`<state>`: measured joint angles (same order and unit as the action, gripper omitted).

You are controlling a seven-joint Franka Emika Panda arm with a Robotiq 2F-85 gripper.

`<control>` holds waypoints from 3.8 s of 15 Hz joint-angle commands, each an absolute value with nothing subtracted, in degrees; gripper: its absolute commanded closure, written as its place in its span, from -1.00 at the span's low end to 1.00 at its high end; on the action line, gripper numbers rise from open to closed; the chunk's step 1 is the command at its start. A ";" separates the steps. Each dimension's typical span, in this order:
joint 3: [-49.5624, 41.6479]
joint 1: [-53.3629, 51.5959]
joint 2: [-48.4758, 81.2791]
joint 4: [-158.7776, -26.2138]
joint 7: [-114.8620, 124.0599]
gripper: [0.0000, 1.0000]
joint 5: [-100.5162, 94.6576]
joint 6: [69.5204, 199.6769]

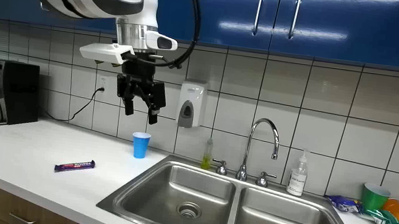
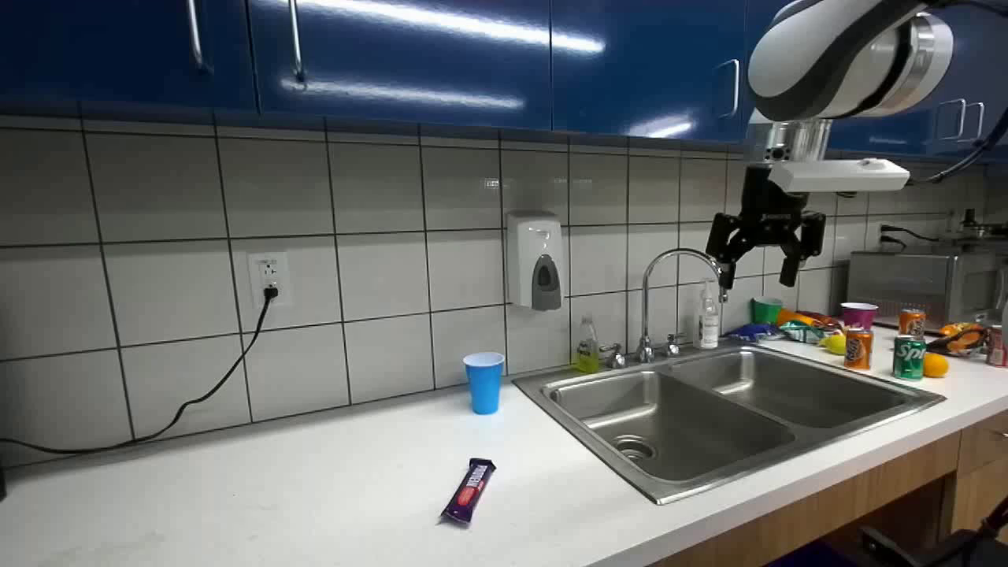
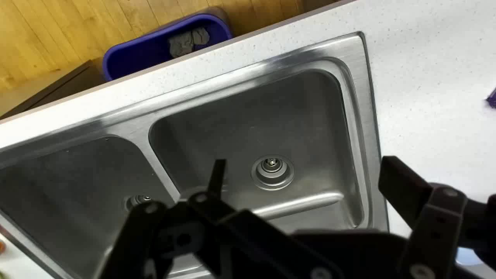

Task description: Put the chocolate bar in the sink

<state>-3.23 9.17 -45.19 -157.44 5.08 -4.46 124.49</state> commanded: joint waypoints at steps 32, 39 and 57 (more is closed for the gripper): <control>15.93 -7.88 -18.54 -158.05 22.13 -1.00 2.44 141.11; 20.22 -10.05 -5.29 -152.31 31.56 -1.00 -0.38 149.13; 10.74 -26.42 21.29 -128.36 55.57 -1.00 -14.95 150.25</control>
<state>13.06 -23.24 17.54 -133.05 52.54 -13.68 150.61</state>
